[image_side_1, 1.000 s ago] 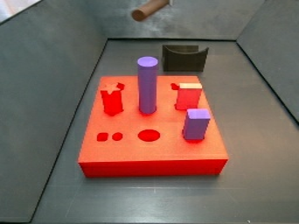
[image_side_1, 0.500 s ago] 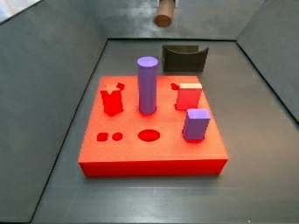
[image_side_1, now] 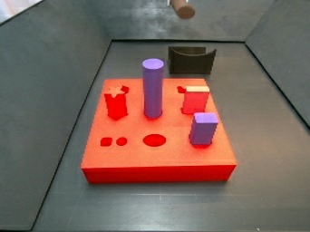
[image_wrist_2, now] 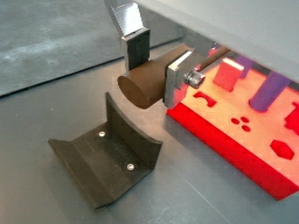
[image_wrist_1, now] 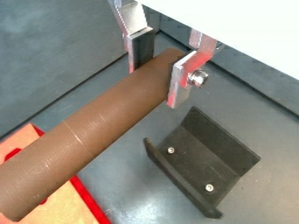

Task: Pick up the oval object. Move up. Place the oval object on the fixture. Regrasp the oval object. Move to above the board. Insert the oval object.
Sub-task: Place the oval object on the fixture.

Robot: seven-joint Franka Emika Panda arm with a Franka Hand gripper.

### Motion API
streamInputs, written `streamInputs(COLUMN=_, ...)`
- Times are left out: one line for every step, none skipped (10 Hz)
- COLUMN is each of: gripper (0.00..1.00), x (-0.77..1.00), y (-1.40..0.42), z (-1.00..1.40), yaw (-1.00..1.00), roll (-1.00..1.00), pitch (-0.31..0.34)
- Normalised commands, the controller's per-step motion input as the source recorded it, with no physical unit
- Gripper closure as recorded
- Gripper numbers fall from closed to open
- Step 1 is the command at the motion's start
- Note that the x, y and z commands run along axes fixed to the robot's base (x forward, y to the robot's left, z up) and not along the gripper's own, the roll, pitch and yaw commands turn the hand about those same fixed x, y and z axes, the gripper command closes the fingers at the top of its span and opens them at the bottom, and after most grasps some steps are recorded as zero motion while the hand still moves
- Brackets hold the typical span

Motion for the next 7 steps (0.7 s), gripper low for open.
streamInputs(gripper=1.0, x=0.74, y=0.53, z=-0.01, yaw=-0.09, roll=-1.0, pitch=0.196)
streamInputs(gripper=1.0, x=0.7, y=0.42, z=-0.01, yaw=-0.11, roll=-1.0, pitch=0.201)
streamInputs(gripper=1.0, x=0.62, y=0.21, z=-0.01, yaw=-0.12, roll=-0.87, pitch=0.185)
streamInputs(gripper=1.0, x=0.54, y=0.06, z=-0.01, yaw=-0.12, roll=-0.64, pitch=0.144)
streamInputs(gripper=1.0, x=0.48, y=0.06, z=-0.01, yaw=-0.12, roll=-0.45, pitch=0.117)
streamInputs(gripper=1.0, x=0.41, y=0.05, z=-0.01, yaw=-0.11, roll=-0.3, pitch=0.1)
streamInputs(gripper=1.0, x=0.33, y=0.04, z=0.0, yaw=-0.1, roll=-0.23, pitch=0.086)
